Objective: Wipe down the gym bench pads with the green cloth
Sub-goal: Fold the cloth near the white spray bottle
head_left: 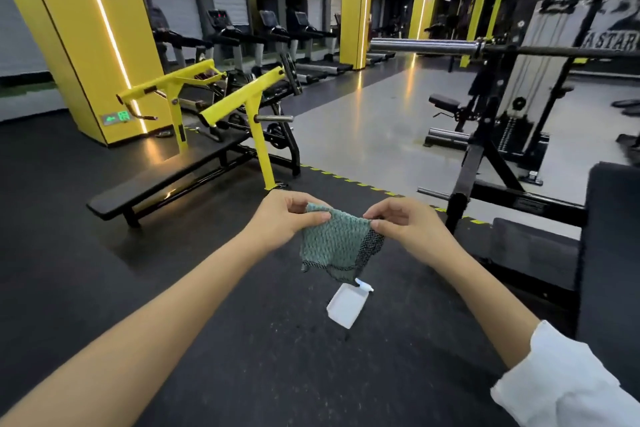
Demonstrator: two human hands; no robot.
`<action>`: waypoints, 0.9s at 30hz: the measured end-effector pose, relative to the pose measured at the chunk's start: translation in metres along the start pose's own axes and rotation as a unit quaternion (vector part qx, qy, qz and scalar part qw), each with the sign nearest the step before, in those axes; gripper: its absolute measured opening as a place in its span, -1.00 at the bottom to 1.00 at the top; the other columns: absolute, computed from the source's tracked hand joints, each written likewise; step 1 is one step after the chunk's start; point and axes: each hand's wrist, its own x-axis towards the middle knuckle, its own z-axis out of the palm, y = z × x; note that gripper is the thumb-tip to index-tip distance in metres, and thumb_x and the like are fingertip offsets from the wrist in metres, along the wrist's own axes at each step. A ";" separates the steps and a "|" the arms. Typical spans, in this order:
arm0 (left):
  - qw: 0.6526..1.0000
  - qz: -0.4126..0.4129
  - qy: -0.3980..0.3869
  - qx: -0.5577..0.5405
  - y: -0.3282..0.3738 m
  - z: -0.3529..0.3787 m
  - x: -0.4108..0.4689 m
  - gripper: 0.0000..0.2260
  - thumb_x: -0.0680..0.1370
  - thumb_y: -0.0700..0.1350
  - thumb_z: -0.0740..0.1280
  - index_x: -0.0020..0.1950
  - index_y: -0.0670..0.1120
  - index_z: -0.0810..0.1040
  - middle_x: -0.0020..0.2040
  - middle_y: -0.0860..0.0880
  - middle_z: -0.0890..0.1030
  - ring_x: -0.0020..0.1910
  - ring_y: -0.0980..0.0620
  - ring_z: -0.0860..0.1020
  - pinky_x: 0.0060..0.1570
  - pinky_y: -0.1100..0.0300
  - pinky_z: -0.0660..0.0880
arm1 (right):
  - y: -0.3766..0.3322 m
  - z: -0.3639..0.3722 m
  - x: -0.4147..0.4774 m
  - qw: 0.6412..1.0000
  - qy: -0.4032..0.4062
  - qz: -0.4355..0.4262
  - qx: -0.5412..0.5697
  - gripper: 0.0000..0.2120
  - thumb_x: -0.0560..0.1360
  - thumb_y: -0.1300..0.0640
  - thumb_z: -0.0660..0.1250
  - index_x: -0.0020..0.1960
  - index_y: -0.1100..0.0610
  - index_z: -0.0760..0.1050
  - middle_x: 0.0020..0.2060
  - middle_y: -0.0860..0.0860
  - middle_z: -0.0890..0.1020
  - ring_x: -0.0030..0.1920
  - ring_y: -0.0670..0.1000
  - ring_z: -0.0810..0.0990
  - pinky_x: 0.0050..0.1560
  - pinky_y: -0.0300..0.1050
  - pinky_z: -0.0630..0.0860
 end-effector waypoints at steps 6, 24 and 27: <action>1.000 0.007 -0.021 0.006 -0.060 -0.012 0.128 -0.91 0.50 -0.29 0.45 -0.04 -0.14 0.70 -0.10 -0.10 0.71 -0.13 0.12 0.64 -0.02 0.29 0.56 | 0.065 -0.003 0.107 1.000 0.018 0.023 -0.008 -0.86 0.49 0.31 0.40 -0.09 0.08 0.63 -0.13 -0.04 0.72 -0.06 -0.05 0.67 0.14 -0.10 0.56; 0.978 -0.062 -0.198 0.011 -0.265 0.008 0.419 -0.89 0.47 -0.21 0.51 -0.08 -0.02 0.73 -0.12 0.00 0.74 -0.11 0.12 0.66 0.02 0.21 0.59 | 0.264 0.026 0.295 0.960 0.167 0.216 -0.058 -0.72 0.46 0.30 0.45 -0.21 -0.09 0.60 -0.22 -0.12 0.68 -0.14 -0.05 0.63 -0.10 -0.34 0.49; 0.970 -0.064 -0.233 0.009 -0.310 0.022 0.447 -0.89 0.47 -0.23 0.51 -0.07 -0.04 0.73 -0.12 -0.01 0.73 -0.12 0.12 0.66 0.00 0.21 0.59 | 0.304 0.041 0.305 0.950 0.187 0.243 -0.061 -0.72 0.47 0.29 0.45 -0.20 -0.10 0.59 -0.19 -0.14 0.68 -0.13 -0.06 0.64 -0.07 -0.34 0.51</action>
